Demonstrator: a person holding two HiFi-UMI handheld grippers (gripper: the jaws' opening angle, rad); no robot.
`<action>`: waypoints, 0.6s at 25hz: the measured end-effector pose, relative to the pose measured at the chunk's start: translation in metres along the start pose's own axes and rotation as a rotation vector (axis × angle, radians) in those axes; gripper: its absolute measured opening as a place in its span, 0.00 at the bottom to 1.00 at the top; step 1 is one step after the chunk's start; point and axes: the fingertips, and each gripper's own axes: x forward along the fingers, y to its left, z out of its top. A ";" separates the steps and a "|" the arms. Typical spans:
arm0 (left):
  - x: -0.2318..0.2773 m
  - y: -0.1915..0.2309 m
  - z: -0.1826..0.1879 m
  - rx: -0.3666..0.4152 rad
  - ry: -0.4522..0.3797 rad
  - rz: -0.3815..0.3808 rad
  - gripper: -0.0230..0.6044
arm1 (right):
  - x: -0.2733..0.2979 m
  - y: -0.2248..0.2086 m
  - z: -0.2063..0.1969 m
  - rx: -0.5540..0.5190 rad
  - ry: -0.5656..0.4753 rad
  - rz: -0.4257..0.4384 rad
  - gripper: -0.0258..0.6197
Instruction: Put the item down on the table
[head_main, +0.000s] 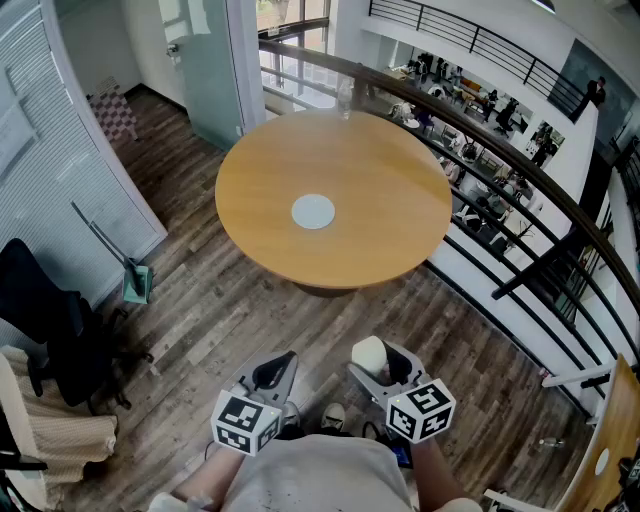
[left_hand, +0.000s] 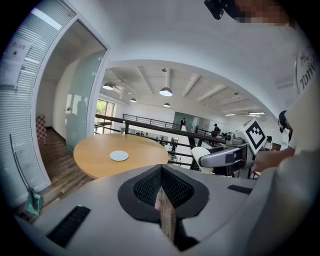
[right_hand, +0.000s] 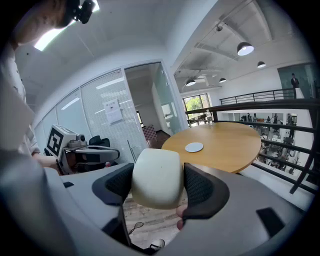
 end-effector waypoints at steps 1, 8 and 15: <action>0.000 0.000 0.001 0.000 -0.001 -0.001 0.07 | 0.000 0.001 0.001 -0.001 0.001 0.000 0.56; -0.003 -0.002 0.002 0.009 0.001 -0.014 0.07 | -0.001 0.003 0.000 -0.006 0.003 -0.005 0.56; -0.006 0.002 0.002 0.008 0.000 -0.018 0.07 | 0.002 0.007 0.000 0.008 0.006 -0.001 0.56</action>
